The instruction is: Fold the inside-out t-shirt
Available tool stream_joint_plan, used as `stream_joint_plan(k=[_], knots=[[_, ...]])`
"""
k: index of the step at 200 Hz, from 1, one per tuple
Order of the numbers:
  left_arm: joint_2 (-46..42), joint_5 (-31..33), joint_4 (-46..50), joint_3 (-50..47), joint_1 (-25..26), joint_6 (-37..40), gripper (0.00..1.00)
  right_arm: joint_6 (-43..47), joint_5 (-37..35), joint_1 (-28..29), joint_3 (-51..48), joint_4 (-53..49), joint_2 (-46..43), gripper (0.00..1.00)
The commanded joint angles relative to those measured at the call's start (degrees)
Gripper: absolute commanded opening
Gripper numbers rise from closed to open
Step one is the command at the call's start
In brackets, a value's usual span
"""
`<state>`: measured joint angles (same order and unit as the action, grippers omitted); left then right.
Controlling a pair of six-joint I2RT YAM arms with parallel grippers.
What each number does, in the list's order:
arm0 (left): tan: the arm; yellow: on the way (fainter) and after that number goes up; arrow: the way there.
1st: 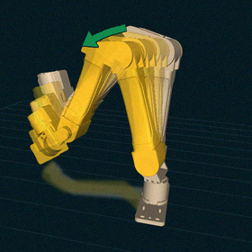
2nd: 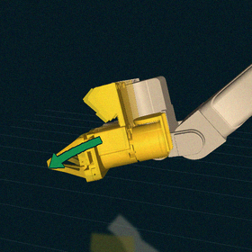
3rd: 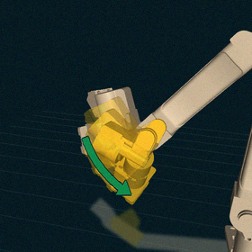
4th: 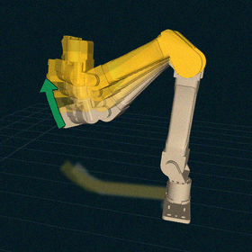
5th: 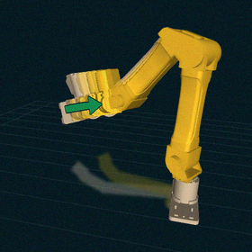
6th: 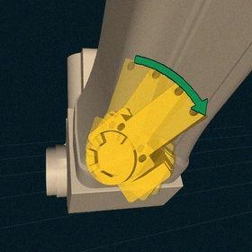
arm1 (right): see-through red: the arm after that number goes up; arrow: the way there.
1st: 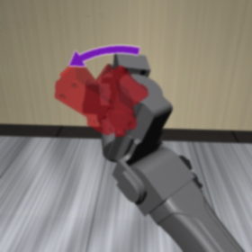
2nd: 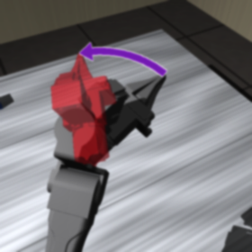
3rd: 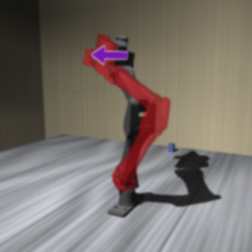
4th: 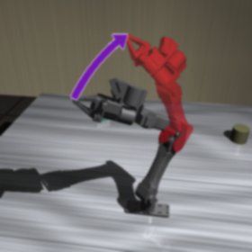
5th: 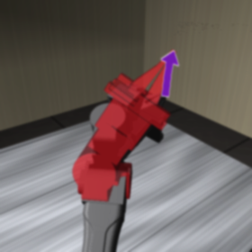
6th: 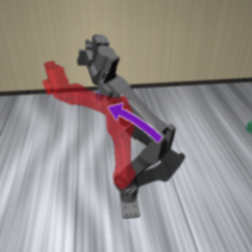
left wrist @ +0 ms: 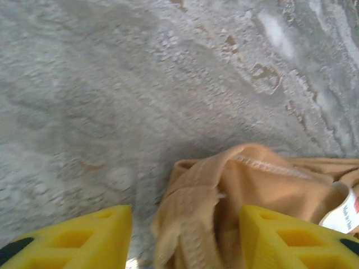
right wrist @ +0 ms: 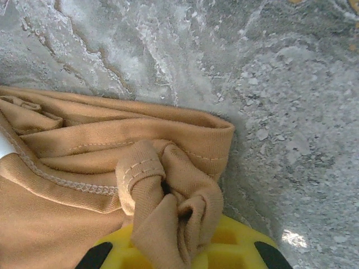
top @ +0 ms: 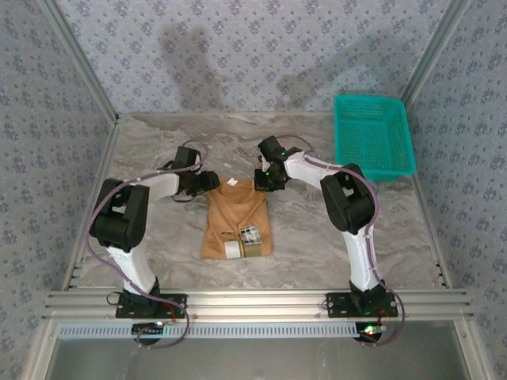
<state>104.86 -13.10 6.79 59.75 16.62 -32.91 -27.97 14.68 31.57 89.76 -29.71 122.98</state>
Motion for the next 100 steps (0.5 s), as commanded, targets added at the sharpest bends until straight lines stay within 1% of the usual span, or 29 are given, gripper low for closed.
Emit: stream_joint_plan(k=[1, 23, 31, 43, 61, 100], knots=[[2.5, -0.3, -0.9, 2.0, 1.0, -0.6, 0.47, 0.5, 0.4, -0.6, -1.4, -1.2, -1.3, 0.0], [4.9, -0.7, -1.4, 2.0, 2.0, -1.7, 0.39, 0.5, 0.6, -0.8, -1.6, -0.9, -1.1, 0.0], [5.6, -0.6, -1.8, 1.8, 2.6, -1.9, 0.34, 0.5, 0.6, -0.9, -1.6, -0.8, -0.9, 0.0], [6.6, -0.7, -2.0, 1.6, 3.3, -2.4, 0.23, 0.5, 0.7, -1.0, -1.6, -0.6, -0.6, 0.0], [7.4, -1.2, -2.4, 1.2, 3.6, -3.3, 0.0, 0.4, 0.6, -1.3, -1.5, -0.6, -0.1, 0.0], [3.7, -1.4, 0.0, 2.0, 3.5, -3.0, 0.0, 0.4, 0.7, -1.5, -1.0, -0.9, -1.4, 0.0]])
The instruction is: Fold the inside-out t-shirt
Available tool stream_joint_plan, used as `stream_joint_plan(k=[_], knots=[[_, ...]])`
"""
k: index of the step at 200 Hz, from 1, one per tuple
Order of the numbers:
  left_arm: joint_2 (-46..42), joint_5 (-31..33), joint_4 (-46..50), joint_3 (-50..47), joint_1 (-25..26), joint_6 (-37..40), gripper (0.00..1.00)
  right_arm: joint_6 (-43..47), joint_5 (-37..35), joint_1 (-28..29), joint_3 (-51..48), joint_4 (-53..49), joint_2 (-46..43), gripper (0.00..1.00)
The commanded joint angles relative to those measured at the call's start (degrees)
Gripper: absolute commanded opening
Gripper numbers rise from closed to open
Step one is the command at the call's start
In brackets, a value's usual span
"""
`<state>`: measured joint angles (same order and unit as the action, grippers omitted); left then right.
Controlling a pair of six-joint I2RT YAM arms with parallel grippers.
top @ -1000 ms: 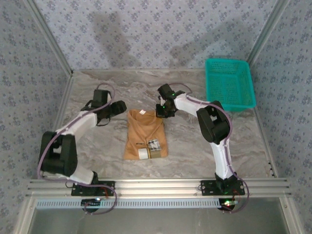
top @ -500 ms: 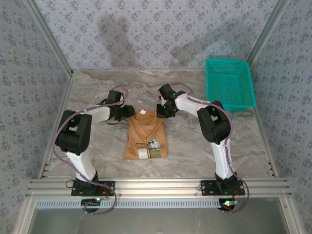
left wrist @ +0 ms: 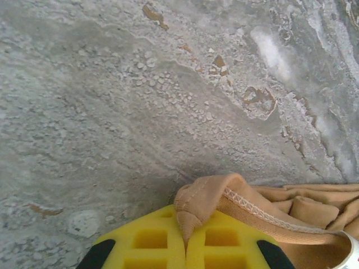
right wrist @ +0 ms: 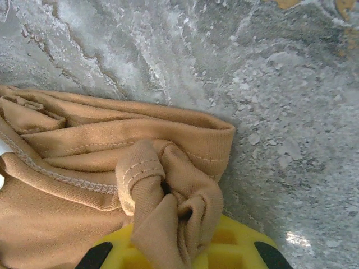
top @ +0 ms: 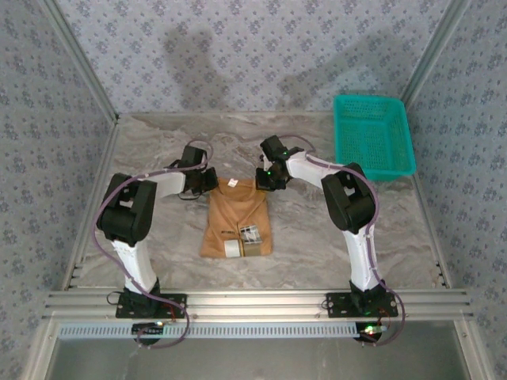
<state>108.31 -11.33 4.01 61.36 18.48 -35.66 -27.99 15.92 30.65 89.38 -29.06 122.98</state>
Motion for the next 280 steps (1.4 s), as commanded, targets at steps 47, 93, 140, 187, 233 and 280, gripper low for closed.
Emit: stream_joint_plan(k=[47, 93, 140, 187, 233, 280], knots=[[-6.6, -5.6, 6.2, 4.9, 1.6, -1.4, 0.0, 1.0, -0.2, -0.9, 2.0, -3.1, -5.7, 0.0], [-10.6, -6.8, 7.3, 7.1, 0.9, -2.5, 0.0, 1.7, -0.5, -1.3, 4.0, -4.9, -9.5, 0.0], [-10.7, -10.2, 8.5, 14.2, -1.3, -2.8, 0.0, 2.4, 0.5, -2.9, 11.1, -8.4, -10.1, 0.0], [-8.7, -16.1, 10.3, 32.1, -4.1, -0.8, 0.0, 3.4, 0.9, -5.2, 30.4, -16.0, -8.2, 0.0], [-17.3, -16.0, 5.2, 23.0, -3.3, 1.1, 0.0, 4.1, 0.0, -4.1, 22.4, -12.1, -15.3, 0.0], [-26.2, -13.2, -4.3, -4.8, 0.4, -2.2, 0.0, -1.8, 2.0, 0.9, -8.3, 2.6, -23.5, 0.0]])
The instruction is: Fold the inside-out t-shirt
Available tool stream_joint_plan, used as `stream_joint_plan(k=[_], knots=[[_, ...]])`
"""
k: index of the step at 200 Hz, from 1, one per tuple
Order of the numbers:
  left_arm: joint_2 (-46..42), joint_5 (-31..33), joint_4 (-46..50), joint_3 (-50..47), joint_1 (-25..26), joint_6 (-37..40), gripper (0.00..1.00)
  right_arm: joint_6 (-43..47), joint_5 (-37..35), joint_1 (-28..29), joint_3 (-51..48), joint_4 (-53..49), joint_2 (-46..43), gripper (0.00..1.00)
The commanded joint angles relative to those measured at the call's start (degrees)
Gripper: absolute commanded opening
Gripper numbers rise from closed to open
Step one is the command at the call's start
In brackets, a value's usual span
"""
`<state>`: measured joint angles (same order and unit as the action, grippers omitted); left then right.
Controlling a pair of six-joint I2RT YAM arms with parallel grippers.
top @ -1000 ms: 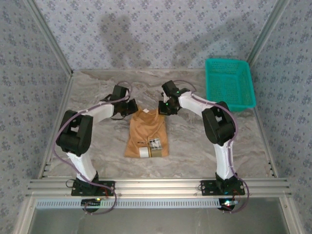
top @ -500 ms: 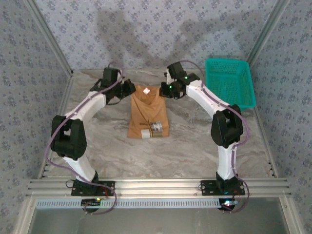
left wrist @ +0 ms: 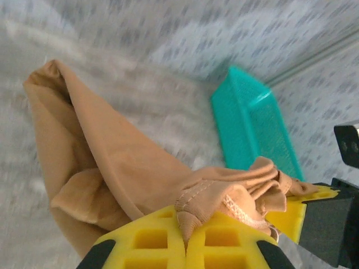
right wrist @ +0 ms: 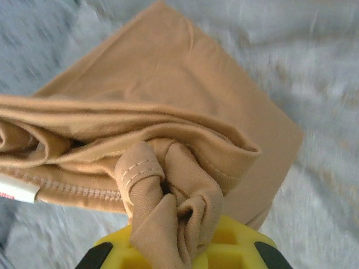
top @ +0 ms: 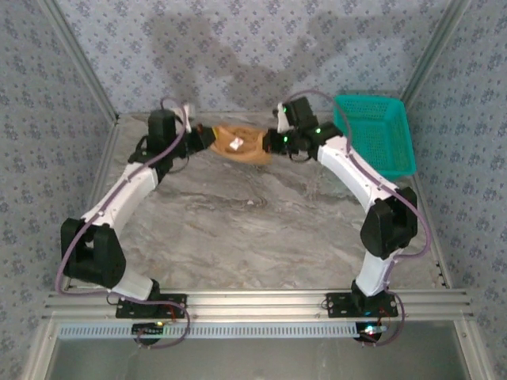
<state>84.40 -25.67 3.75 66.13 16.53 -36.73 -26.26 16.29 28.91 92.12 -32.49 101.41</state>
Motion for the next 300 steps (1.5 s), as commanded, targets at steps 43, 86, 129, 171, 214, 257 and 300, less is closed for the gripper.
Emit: stream_joint_plan(k=[43, 86, 129, 171, 214, 257, 300], knots=[[-1.2, 6.2, 0.1, -12.4, 4.4, 2.1, 0.0, -4.9, -2.1, 3.1, -15.9, 7.0, -1.8, 0.0], [10.8, 6.7, 4.7, -2.5, 0.6, 4.9, 0.0, -1.6, -1.9, 0.4, -5.2, 3.9, 7.7, 0.0], [17.1, 5.8, 5.0, -2.5, -2.5, 3.8, 0.0, -0.6, 1.0, -0.3, 8.6, 0.5, 22.1, 0.0], [22.5, 6.9, 5.6, -3.6, -3.9, 3.2, 0.0, -2.3, 2.8, -1.0, 15.7, -2.4, 32.4, 0.0], [20.1, 11.0, 12.1, -1.3, -3.8, 3.9, 0.14, -1.8, 2.7, -1.0, 19.1, -9.3, 30.0, 0.24], [9.7, 25.5, 25.2, 5.3, 0.1, 4.2, 0.46, -2.0, -1.2, -0.8, 14.4, -11.6, 17.8, 0.47], [2.1, 20.6, 13.4, -4.4, 8.3, -9.3, 0.35, -9.3, 2.3, 1.1, 5.7, -4.2, 13.5, 0.21]])
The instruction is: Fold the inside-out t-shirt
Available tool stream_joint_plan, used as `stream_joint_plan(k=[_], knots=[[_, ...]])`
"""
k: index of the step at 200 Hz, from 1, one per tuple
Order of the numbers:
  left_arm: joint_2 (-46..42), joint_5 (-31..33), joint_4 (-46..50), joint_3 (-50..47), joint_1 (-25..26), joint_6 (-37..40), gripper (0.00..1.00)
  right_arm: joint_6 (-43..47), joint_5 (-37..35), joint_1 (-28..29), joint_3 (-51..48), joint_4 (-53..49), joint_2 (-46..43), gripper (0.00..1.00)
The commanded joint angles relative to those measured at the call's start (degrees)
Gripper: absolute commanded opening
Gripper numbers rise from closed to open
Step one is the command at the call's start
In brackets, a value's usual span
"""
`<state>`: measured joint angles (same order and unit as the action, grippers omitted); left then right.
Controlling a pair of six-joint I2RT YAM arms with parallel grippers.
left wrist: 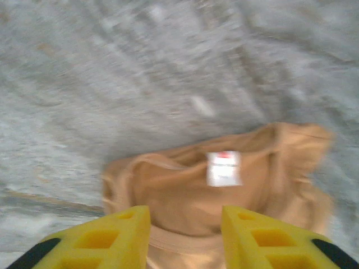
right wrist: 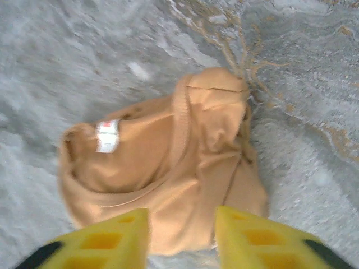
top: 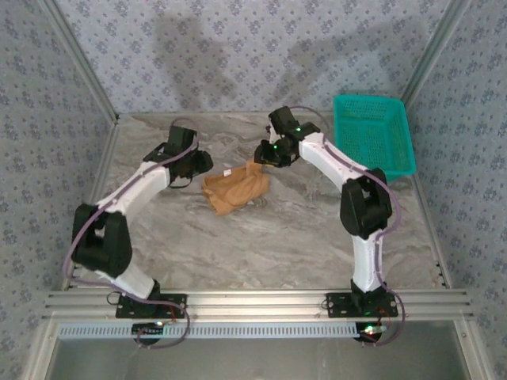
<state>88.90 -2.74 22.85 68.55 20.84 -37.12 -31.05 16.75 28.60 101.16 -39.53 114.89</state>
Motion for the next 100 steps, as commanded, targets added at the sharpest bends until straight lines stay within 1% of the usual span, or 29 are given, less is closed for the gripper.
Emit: stream_joint_plan(k=[1, 12, 27, 36, 52, 65, 76, 100], knots=[[-2.4, -2.6, -6.5, -7.3, 4.2, -9.3, 0.35, -5.2, 2.0, 1.5, -3.3, 3.0, 0.3, 0.19], [-2.4, -4.4, -12.7, -11.1, 6.0, -13.5, 0.33, -7.4, 3.4, 1.6, -3.3, 3.8, 2.2, 0.08], [-1.1, -5.4, -18.7, -15.2, 7.3, -17.3, 0.31, -9.7, 5.0, 1.7, -3.7, 4.8, 4.6, 0.04], [0.2, -6.3, -21.1, -17.3, 7.4, -19.1, 0.31, -11.1, 5.9, 1.9, -4.5, 7.5, 5.8, 0.02], [3.1, -7.3, -24.0, -19.8, 7.3, -20.3, 0.31, -12.9, 6.3, 2.5, -5.8, 9.9, 7.9, 0.01], [5.7, -8.4, -24.5, -20.9, 6.7, -19.4, 0.3, -13.2, 4.9, 2.6, -6.2, 9.5, 9.7, 0.0], [7.5, -8.6, -22.0, -21.0, 5.2, -16.9, 0.3, -13.5, 3.2, 2.4, -7.0, 8.2, 10.9, 0.0], [9.3, -8.9, -15.6, -20.8, -1.2, -9.1, 0.3, -14.2, -0.1, 1.4, -11.8, 7.9, 10.8, 0.0]])
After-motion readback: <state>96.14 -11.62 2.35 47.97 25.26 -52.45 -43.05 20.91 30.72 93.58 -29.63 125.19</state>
